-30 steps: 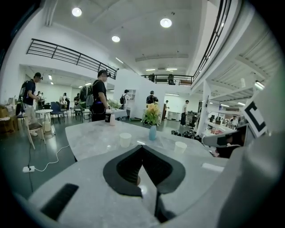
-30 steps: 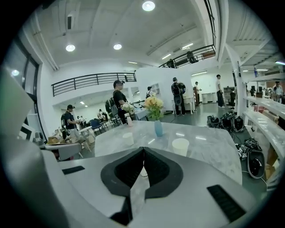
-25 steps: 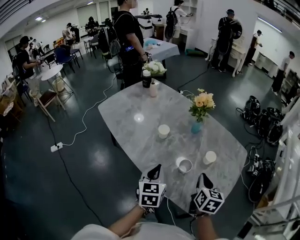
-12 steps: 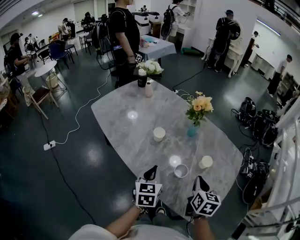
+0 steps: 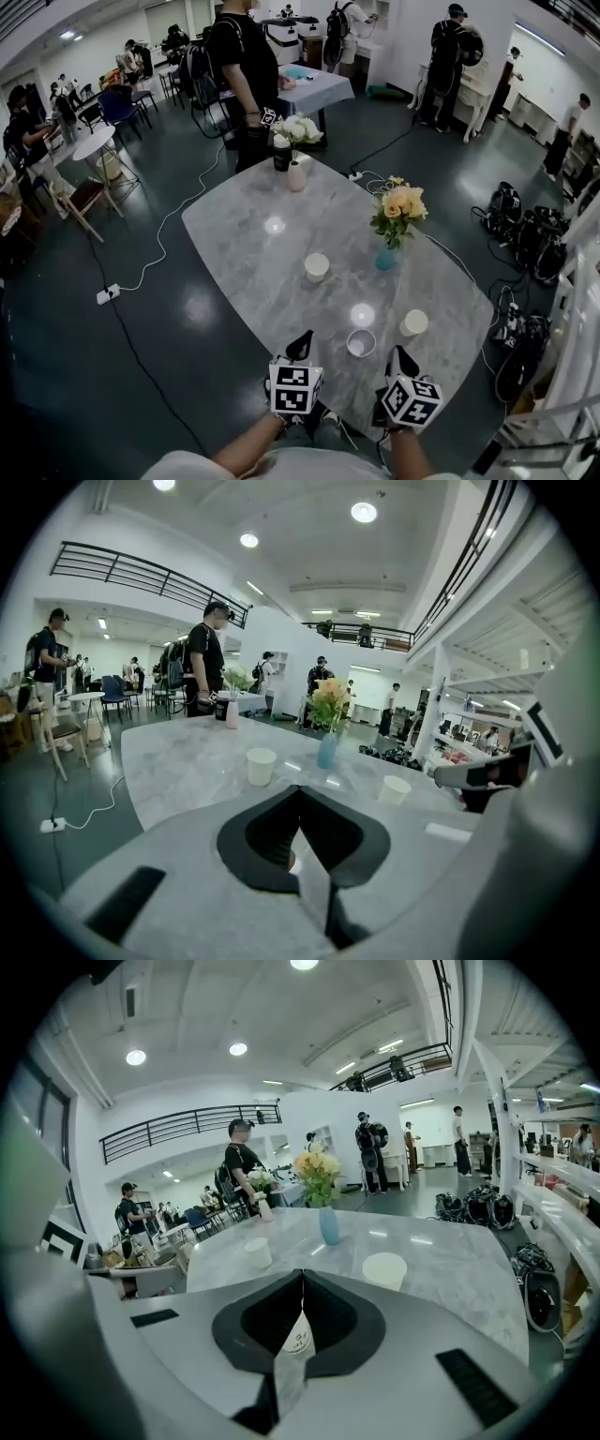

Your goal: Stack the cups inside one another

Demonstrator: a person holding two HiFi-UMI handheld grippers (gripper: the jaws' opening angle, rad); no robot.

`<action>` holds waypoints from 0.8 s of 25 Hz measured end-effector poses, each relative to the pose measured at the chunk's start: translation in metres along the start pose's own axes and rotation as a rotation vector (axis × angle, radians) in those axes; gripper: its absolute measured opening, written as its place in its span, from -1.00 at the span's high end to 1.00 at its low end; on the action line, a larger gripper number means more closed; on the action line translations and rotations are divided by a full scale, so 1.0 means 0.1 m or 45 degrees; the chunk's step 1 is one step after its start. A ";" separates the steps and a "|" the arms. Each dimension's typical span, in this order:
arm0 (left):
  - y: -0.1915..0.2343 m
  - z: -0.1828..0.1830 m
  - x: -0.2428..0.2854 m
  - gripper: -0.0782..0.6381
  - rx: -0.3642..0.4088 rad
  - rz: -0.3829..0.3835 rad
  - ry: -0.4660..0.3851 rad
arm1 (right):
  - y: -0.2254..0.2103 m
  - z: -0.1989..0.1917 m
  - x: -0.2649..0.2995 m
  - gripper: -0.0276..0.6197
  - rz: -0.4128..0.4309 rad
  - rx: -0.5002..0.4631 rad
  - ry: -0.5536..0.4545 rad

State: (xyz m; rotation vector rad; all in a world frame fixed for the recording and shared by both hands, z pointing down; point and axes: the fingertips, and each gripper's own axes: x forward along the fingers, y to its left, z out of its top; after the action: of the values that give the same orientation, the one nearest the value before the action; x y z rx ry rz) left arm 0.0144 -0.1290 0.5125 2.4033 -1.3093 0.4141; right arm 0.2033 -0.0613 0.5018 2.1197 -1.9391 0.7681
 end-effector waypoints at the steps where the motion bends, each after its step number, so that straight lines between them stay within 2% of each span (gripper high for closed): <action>1: -0.02 -0.01 0.02 0.79 -0.003 -0.002 0.007 | -0.02 0.00 0.00 0.89 0.005 0.005 -0.001; 20: -0.54 -0.12 0.38 0.79 0.059 -0.073 0.086 | -0.60 -0.05 0.05 0.89 -0.071 0.080 0.005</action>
State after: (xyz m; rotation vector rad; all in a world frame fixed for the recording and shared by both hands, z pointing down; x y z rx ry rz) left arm 0.0789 -0.1246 0.5293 2.4363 -1.2118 0.5104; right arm 0.2600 -0.0549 0.5219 2.1961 -1.8693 0.8325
